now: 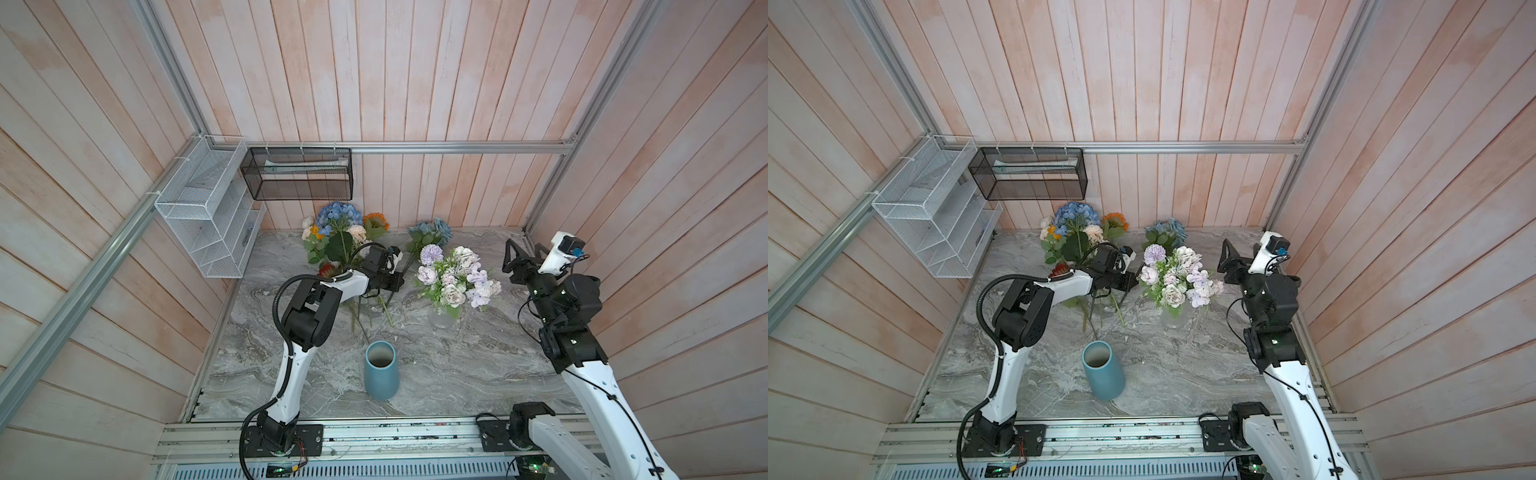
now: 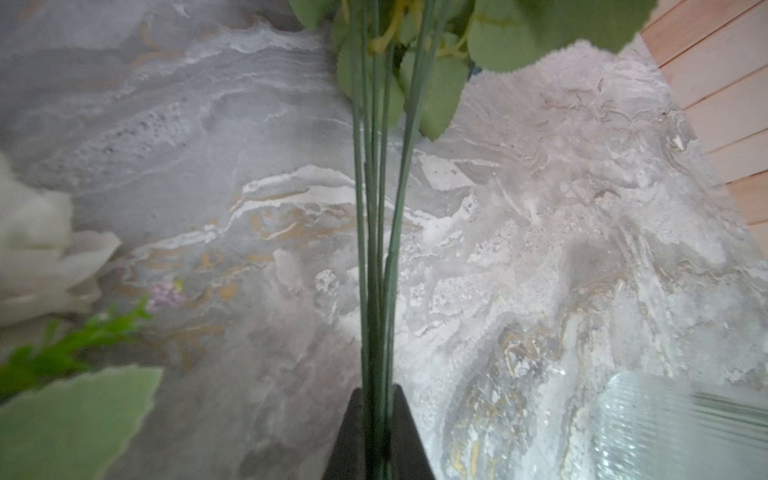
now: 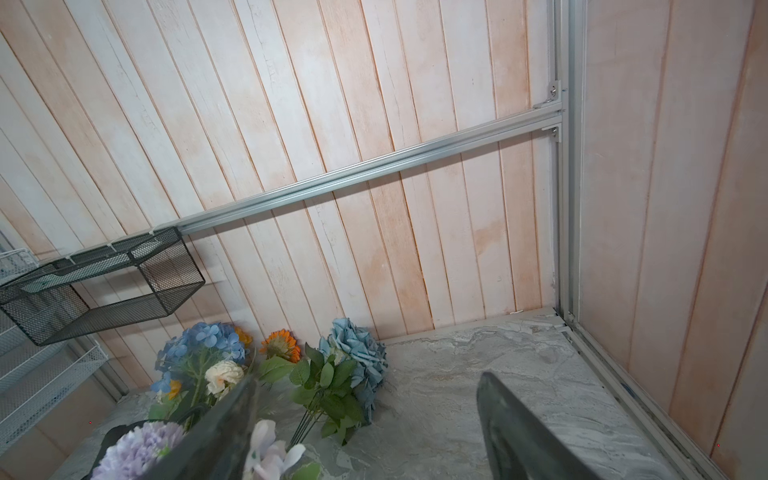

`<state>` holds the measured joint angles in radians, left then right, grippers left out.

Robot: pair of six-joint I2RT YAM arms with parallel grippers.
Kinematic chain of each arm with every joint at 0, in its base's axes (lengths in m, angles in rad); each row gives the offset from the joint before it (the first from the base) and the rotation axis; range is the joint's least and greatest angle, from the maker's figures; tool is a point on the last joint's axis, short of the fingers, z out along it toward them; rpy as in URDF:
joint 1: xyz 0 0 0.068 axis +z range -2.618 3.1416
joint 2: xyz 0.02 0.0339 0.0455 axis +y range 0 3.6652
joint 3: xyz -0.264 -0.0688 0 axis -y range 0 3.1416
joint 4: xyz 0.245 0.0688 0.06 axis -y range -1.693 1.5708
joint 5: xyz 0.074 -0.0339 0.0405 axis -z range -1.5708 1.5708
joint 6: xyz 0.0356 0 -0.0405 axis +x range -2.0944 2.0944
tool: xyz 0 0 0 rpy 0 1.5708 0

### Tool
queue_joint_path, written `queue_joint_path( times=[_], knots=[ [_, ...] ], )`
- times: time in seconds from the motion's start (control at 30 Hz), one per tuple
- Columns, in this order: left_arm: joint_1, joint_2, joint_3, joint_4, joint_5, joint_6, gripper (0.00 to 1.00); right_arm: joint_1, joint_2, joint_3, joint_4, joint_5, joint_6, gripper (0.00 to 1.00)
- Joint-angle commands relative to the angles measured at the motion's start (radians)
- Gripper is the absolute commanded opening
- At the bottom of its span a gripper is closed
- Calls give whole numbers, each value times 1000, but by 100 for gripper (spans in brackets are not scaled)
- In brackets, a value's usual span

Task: Arrange the flowers into the vase
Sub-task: 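Grasp the blue-green hydrangea stem with left gripper, then lift the blue-green flowers high with left gripper while right gripper reaches toward them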

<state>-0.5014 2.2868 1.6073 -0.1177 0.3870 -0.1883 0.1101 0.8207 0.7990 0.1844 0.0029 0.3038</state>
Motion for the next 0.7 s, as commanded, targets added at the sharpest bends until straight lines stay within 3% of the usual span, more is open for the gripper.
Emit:
queue_joint_path(
  times=[0.0, 0.37, 0.67],
  knots=[
    [-1, -61, -34, 48, 12, -33, 0, -4, -4, 15, 3, -55, 20, 82],
    [-2, -446, -271, 298, -53, -134, 0, 22, 92, 123, 100, -380, 88, 76],
    [-2, -732, -432, 470, -82, -133, 0, 270, 226, 314, 60, -347, -38, 75]
  ],
)
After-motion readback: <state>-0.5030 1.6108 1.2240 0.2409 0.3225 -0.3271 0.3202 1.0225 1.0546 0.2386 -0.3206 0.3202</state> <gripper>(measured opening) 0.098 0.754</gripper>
